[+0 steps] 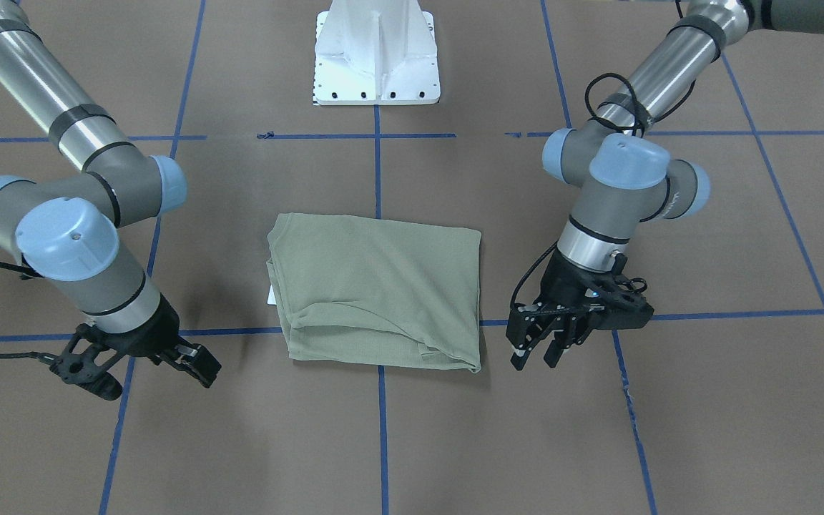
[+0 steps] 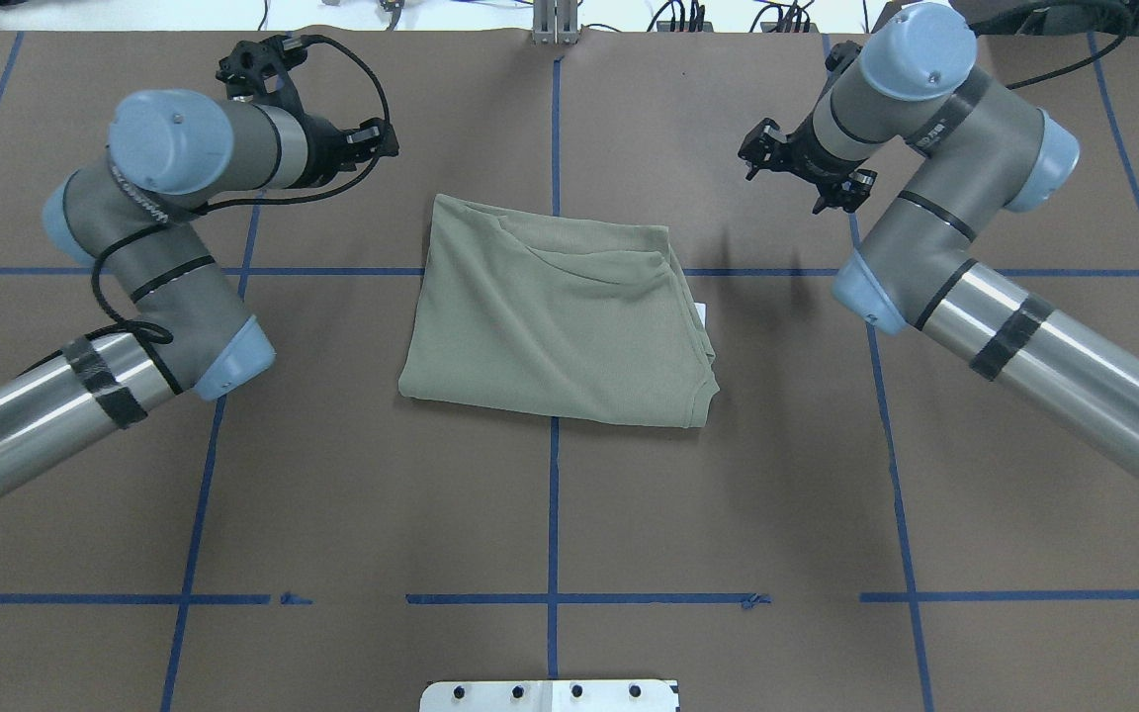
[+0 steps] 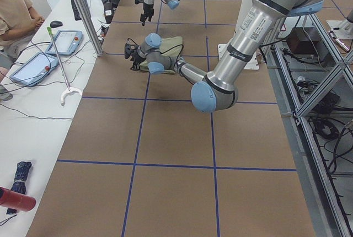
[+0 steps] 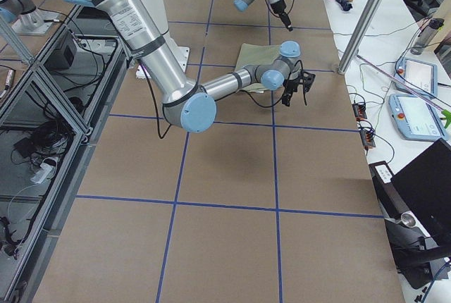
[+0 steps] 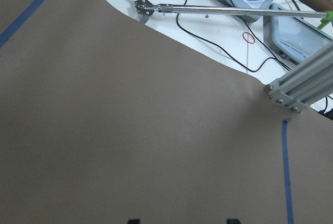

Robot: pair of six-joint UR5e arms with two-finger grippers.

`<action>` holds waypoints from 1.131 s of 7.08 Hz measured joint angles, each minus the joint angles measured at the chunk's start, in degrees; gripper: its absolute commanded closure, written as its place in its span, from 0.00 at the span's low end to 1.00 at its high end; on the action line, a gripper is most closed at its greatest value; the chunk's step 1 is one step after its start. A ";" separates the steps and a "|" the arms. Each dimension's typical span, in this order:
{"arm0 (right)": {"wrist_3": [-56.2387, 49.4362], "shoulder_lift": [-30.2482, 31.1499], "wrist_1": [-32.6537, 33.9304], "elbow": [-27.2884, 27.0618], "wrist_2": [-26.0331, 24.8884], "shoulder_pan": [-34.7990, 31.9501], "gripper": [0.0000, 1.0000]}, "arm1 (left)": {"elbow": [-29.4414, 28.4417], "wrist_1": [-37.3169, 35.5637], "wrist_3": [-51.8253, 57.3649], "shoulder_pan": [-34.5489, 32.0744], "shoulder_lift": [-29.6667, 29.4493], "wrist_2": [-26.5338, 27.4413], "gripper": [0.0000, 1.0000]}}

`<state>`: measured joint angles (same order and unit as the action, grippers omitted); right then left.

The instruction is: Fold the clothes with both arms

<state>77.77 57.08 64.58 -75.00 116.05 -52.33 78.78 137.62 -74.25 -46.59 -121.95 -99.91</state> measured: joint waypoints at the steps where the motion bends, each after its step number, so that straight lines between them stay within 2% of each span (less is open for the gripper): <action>1: -6.71 4.37 0.19 -2.92 3.55 -2.85 0.00 | 4.65 -0.07 5.37 -1.50 4.65 -4.71 0.35; 2: -14.31 8.32 0.29 -4.58 6.93 -6.53 0.00 | 8.23 -0.12 10.03 -3.01 9.03 -9.68 0.28; 4: -30.45 15.56 0.57 -5.66 12.44 -14.28 0.00 | 12.24 -0.20 18.91 -7.08 16.83 -17.65 0.00; 6: -41.52 23.27 0.63 -7.67 16.83 -21.25 0.00 | 13.78 -0.79 31.14 -15.07 24.37 -24.24 0.00; 8: -51.02 29.42 0.73 -8.78 19.43 -26.97 0.00 | 15.61 -6.37 45.52 -22.91 30.26 -26.94 0.00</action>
<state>26.75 86.50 65.31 -83.78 135.48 -79.30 94.39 131.25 -28.73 -69.50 -91.69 -126.85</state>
